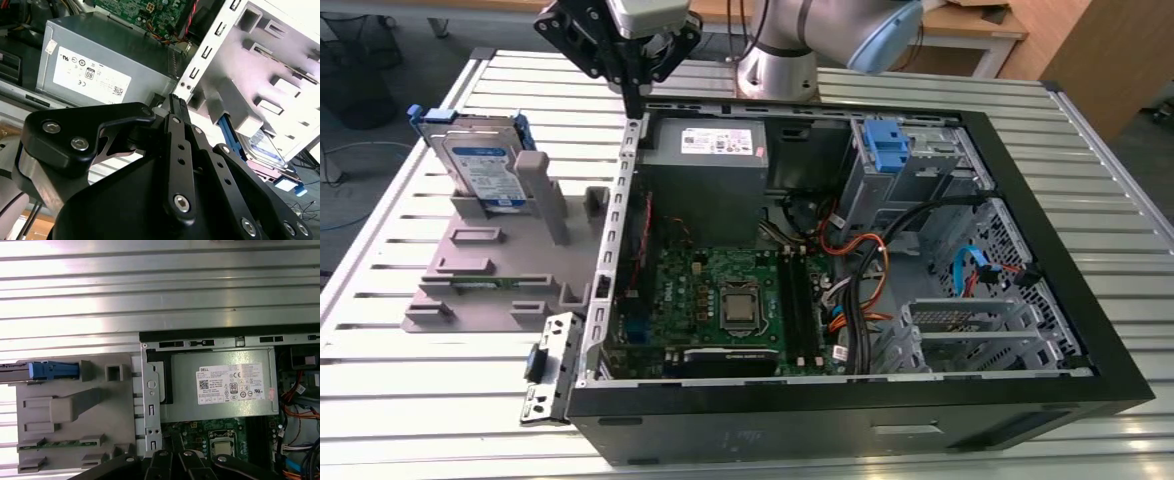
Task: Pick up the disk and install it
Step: 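Reach for the disk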
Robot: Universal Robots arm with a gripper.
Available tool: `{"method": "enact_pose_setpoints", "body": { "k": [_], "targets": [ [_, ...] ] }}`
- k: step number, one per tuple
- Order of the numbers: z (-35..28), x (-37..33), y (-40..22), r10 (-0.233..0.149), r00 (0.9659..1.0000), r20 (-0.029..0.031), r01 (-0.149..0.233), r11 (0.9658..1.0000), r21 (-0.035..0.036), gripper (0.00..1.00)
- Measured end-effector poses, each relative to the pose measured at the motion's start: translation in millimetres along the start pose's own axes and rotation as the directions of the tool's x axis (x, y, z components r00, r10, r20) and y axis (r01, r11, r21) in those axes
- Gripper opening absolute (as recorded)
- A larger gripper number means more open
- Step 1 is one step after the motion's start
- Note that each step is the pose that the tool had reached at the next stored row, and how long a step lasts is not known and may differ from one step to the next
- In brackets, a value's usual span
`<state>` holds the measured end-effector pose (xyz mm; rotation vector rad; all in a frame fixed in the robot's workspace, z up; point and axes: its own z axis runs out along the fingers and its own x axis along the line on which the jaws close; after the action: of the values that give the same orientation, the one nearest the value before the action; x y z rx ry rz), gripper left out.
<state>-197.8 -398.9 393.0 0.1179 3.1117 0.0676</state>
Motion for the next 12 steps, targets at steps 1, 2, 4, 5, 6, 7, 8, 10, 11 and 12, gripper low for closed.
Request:
{"method": "enact_pose_setpoints", "body": {
  "k": [1,2,4,5,6,7,8,10,11,12],
  "targets": [
    [0.0,0.1,0.0,0.000,1.0000,0.0000,0.000,1.0000,-0.0001,0.11],
    [0.0,0.1,0.0,0.000,1.0000,0.0000,0.000,1.0000,-0.0001,0.11],
    [0.0,0.2,0.0,0.000,1.0000,-0.0001,0.000,1.0000,0.0001,0.11],
    [0.0,0.3,0.0,0.000,1.0000,0.0000,0.000,1.0000,0.0000,0.11],
    [0.0,0.3,0.0,0.000,1.0000,0.0000,0.000,1.0000,0.0000,0.11],
    [0.0,0.3,0.0,0.000,1.0000,0.0000,0.000,1.0000,0.0000,0.11],
    [0.0,0.4,-0.1,0.000,1.0000,0.0000,0.000,1.0000,0.0000,0.11],
    [0.0,0.6,-0.1,0.000,1.0000,0.0000,0.000,1.0000,-0.0001,0.11],
    [0.0,0.9,-0.1,0.000,1.0000,0.0000,0.000,1.0000,0.0000,0.11],
    [-0.1,1.3,-0.1,0.000,1.0000,0.0000,0.000,1.0000,0.0000,0.11]
  ]
}}
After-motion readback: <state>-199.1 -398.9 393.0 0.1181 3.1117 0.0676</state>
